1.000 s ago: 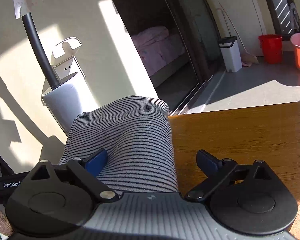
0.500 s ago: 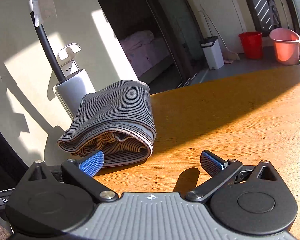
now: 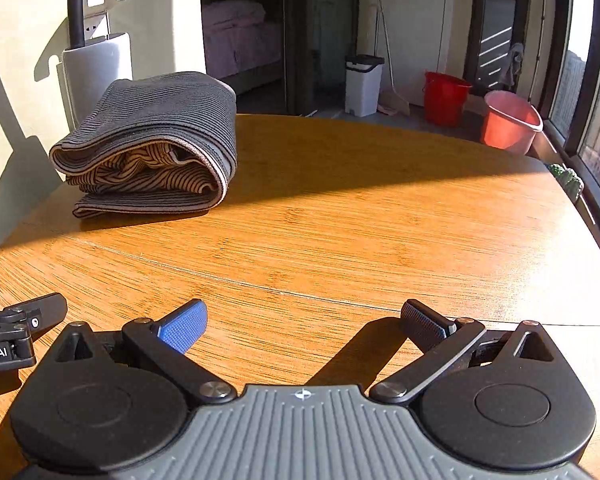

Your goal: Fold clothes

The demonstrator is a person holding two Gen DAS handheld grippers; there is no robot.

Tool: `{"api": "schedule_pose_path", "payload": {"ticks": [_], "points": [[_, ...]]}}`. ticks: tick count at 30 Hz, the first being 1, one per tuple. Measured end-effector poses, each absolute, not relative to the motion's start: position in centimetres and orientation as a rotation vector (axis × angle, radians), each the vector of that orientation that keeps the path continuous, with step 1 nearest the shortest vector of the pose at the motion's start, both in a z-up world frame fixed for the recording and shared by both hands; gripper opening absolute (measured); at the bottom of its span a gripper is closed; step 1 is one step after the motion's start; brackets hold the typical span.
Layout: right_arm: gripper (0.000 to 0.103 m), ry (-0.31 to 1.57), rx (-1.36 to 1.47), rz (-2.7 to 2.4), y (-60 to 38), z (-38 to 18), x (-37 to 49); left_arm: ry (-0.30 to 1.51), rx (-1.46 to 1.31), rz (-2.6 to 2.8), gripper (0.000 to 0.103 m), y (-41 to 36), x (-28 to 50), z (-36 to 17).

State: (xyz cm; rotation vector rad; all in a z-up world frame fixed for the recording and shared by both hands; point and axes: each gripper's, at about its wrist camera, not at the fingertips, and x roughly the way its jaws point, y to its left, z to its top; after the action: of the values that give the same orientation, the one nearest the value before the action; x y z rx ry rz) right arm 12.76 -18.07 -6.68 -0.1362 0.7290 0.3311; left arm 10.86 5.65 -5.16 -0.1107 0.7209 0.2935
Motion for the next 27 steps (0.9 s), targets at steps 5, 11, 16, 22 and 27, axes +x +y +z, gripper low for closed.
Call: {"api": "schedule_pose_path", "payload": {"ticks": [5, 11, 16, 22, 27], "points": [[0.103, 0.726, -0.121, 0.33, -18.65, -6.84, 12.75, 0.718, -0.127, 0.343, 0.103, 5.53, 10.89, -5.04], [0.103, 0.726, -0.122, 0.332, -18.9, -6.84, 12.67, 0.718, -0.127, 0.349, 0.103, 5.73, 11.24, -4.83], [0.103, 0.726, -0.122, 0.334, -19.02, -6.82, 12.61, 0.719, -0.127, 0.347, 0.103, 5.67, 11.33, -4.77], [0.103, 0.727, -0.123, 0.337, -19.16, -6.76, 12.54, 0.719, -0.127, 0.346, 0.103, 5.66, 11.37, -4.79], [0.103, 0.727, -0.123, 0.336, -19.06, -6.75, 12.58, 0.718, -0.127, 0.345, 0.103, 5.57, 11.35, -4.8]]}}
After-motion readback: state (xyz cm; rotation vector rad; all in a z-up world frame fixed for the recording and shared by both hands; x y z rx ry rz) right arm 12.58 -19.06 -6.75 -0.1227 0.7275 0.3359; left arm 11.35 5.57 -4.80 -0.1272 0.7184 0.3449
